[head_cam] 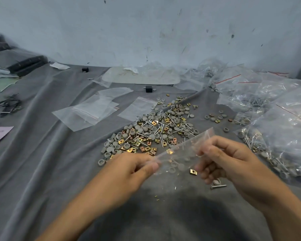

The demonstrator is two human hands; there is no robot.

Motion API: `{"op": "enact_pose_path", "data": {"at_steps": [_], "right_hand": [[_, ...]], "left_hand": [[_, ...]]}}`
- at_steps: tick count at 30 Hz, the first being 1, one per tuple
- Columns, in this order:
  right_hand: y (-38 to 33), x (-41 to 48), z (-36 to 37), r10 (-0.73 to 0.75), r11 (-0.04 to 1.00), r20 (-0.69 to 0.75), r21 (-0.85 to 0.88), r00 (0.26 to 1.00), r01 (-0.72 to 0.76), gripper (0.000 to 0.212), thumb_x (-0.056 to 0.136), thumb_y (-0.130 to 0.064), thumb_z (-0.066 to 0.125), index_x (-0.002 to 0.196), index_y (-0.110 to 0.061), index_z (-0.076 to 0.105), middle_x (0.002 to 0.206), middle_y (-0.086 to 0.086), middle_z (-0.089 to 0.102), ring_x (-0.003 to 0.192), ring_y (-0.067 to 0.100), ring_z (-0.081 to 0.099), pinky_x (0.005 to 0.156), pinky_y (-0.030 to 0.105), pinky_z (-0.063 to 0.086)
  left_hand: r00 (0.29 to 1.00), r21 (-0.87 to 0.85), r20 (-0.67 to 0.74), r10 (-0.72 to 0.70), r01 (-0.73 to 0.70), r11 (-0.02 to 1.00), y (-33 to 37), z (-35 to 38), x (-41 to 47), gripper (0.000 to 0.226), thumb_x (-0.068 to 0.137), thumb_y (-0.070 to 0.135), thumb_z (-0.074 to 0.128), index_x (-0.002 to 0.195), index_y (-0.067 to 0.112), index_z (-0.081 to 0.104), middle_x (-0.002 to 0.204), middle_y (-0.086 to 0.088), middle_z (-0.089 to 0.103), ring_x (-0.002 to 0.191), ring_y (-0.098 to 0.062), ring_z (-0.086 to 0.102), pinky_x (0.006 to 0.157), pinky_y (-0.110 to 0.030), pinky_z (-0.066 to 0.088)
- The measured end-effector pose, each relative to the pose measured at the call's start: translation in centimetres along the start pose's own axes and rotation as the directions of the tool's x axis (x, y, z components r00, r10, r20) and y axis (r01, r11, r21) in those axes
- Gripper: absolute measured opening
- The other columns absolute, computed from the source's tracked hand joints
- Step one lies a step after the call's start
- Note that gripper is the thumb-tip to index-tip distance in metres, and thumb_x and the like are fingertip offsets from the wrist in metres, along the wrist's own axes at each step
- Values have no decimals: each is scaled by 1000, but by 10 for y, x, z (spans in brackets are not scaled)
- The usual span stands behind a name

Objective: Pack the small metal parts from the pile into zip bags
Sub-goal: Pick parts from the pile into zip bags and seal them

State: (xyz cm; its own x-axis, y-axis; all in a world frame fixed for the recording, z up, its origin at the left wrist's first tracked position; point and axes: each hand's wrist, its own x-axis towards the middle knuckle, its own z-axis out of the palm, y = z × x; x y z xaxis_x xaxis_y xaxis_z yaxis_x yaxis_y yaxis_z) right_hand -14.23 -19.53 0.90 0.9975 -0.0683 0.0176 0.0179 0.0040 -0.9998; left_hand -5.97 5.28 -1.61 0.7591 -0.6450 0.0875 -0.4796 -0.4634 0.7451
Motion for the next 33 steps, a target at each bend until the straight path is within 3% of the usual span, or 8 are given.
{"op": "enact_pose_path", "data": {"at_steps": [6,10,12,14,18,23,28,33], "right_hand": [[1,3,-5,-159,987,-144,-57,977,152,64,65,-75,79,75,-13,67,72,10,62,64,19,59,58,25,54],[2,4,0,-256,960,-192,-165,947,225,63,81,-73,65,71,-11,58,64,1,56,60,8,51,60,15,46],[2,4,3,-277,949,-174,-204,945,240,65,79,-74,65,70,-10,57,61,-2,55,57,4,48,58,12,43],[3,3,5,-282,947,-150,-205,948,249,66,74,-76,70,72,-11,58,62,0,58,58,5,50,59,13,45],[5,4,9,-266,960,-146,-127,953,248,56,64,-71,82,84,-21,64,72,1,64,66,12,58,61,21,52],[9,11,12,-240,944,-279,156,930,290,59,45,-57,98,93,-37,71,83,0,73,76,13,70,70,24,59],[7,11,1,-274,931,-353,137,895,339,37,60,-42,89,94,-29,78,84,-5,75,74,4,69,69,16,57],[1,5,-24,-359,933,-399,-174,844,314,53,69,-61,83,110,-28,75,99,-2,78,85,8,71,78,19,58]], "left_hand": [[996,21,-93,-10,12,1000,13,19,-2,15,86,50,73,82,37,67,57,22,57,52,6,48,52,-15,34],[994,-16,86,-61,63,998,15,22,-5,45,70,78,68,89,37,66,72,24,64,61,8,52,56,-16,39],[967,-31,247,-67,77,997,16,19,-7,75,54,97,56,113,51,59,104,34,63,90,13,59,78,-17,48],[950,-198,305,-71,136,971,20,21,-6,100,55,98,53,135,38,54,123,23,63,107,8,60,93,-20,48],[979,-500,201,-29,128,857,28,36,-4,23,92,38,71,95,16,73,83,7,70,76,-5,60,72,-24,48],[991,-607,107,-83,131,784,31,46,-2,16,94,30,69,87,15,70,74,-2,67,64,-11,58,56,-25,50],[999,48,-30,44,-43,998,12,22,3,38,100,54,46,102,23,67,91,8,70,84,-8,63,76,-33,50],[921,422,-278,-274,373,826,-38,-41,11,25,97,40,60,121,31,60,123,7,62,116,-15,58,93,-32,44]]}}
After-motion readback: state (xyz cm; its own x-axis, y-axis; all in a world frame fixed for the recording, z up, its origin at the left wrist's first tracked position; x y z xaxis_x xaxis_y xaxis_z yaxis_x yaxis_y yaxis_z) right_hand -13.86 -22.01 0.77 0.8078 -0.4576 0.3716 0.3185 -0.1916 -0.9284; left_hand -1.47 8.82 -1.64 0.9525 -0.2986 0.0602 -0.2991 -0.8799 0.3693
